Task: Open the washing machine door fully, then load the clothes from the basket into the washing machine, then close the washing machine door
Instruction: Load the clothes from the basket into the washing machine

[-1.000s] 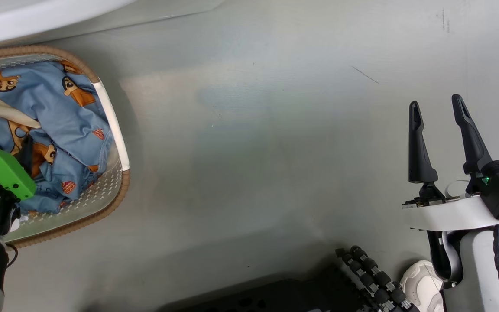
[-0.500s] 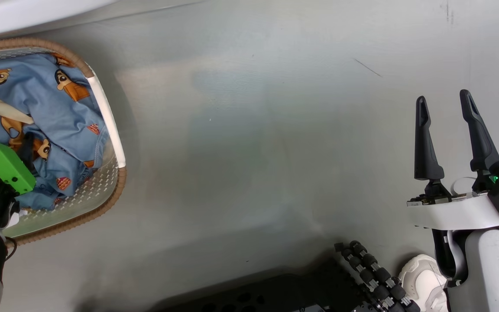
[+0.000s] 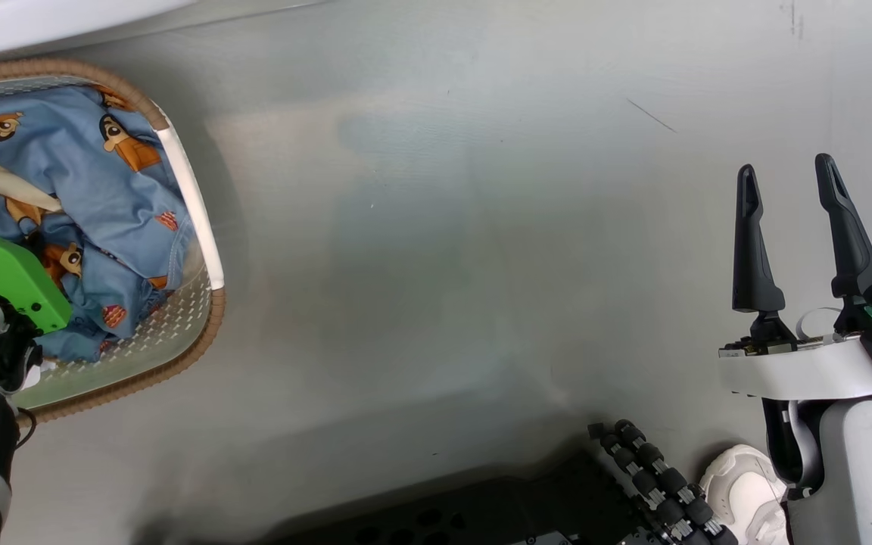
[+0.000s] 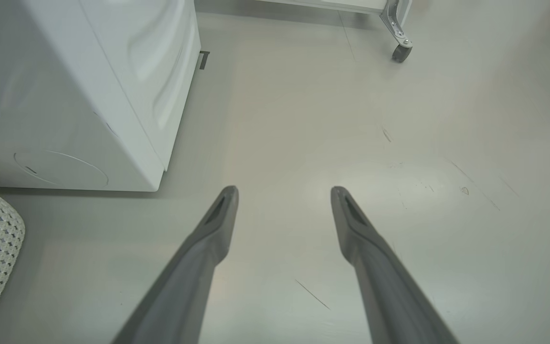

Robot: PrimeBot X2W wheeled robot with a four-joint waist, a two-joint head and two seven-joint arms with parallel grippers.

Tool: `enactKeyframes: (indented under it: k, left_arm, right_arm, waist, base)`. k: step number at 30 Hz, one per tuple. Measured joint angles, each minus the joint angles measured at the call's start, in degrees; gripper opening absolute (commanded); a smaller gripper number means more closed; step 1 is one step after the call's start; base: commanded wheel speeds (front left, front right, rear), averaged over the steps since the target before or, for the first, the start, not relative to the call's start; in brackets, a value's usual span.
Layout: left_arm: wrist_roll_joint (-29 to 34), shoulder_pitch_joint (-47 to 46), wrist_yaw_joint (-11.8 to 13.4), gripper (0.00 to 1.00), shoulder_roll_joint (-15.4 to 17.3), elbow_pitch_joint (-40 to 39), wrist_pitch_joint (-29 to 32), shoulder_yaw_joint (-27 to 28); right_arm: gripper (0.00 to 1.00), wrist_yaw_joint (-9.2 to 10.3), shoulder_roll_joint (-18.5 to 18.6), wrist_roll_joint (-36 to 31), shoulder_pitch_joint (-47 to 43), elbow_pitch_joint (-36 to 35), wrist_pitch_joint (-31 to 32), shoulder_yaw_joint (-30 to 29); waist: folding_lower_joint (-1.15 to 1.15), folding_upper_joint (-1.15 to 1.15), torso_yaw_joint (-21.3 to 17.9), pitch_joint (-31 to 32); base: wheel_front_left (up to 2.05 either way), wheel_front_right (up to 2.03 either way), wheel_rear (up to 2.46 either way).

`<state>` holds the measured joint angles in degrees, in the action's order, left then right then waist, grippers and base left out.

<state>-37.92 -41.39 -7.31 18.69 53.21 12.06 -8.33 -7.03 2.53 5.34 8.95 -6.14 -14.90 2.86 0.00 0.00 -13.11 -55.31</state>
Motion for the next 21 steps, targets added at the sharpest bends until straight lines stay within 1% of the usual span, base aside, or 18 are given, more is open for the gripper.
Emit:
enactKeyframes:
  k: [4, 6, 11, 12, 15, 16, 18, 21]
  left_arm:
    - [0.0, 0.0, 0.0, 0.0, -0.3, 0.4, -0.8, -0.4]
    - [-0.3, 0.0, 0.0, 0.0, -1.1, 0.5, -1.9, -0.7]
    - [0.0, 0.0, 0.0, 0.0, -2.3, 0.1, -5.3, -3.9]
    - [-0.1, 0.0, 0.0, 0.0, -2.8, -0.1, -6.5, -4.2]
    - [0.3, 2.0, 0.0, 0.0, -6.4, -1.5, -12.1, -4.9]
    - [0.2, 3.7, 0.0, 0.0, -8.9, -2.0, -14.2, -5.2]
    - [-0.1, 5.1, 0.0, 0.0, -10.1, -2.6, -16.1, -5.9]
    - [-0.7, 6.4, 0.0, 0.0, -10.7, -3.9, -18.9, -6.5]
  right_arm:
    - [1.0, 0.0, 0.0, 0.0, 0.3, 0.2, 0.0, 0.0]
    - [1.0, 0.0, 0.0, 0.0, 0.9, 0.4, 0.0, 0.0]
    - [1.0, 0.0, 0.0, 0.0, 2.4, 1.2, 0.0, 0.3]
    - [1.0, 0.0, 0.0, 0.0, 2.5, 1.2, 0.0, 0.2]
    - [1.0, 0.0, 0.1, 0.0, 2.9, 1.9, 0.0, -1.0]
    - [1.0, 0.0, 0.3, 0.0, 3.0, 2.3, 0.0, -1.4]
    - [1.0, 0.0, 0.7, 0.0, 3.4, 2.5, 0.0, -1.6]
    - [1.0, 0.0, 1.3, 0.0, 3.6, 2.9, 0.0, -2.0]
  waist:
    - [0.0, 0.0, 0.2, 0.5]
    - [0.0, 0.0, 0.4, 1.0]
    - [0.0, 0.0, 1.0, 2.7]
    - [0.0, 0.0, 1.1, 3.2]
    - [0.0, 0.0, 1.7, 4.7]
    - [0.0, 0.0, 2.3, 5.8]
    - [0.0, 0.0, 3.0, 7.1]
    - [0.0, 0.0, 4.2, 9.1]
  base:
    - [0.0, 0.0, 0.0]
    - [0.0, 0.0, 0.0]
    - [0.0, 0.0, 0.0]
    - [0.0, 0.0, 0.0]
    - [0.0, 0.0, 0.0]
    - [0.0, 0.0, 0.0]
    - [0.0, 0.0, 0.0]
    - [0.0, 0.0, 0.0]
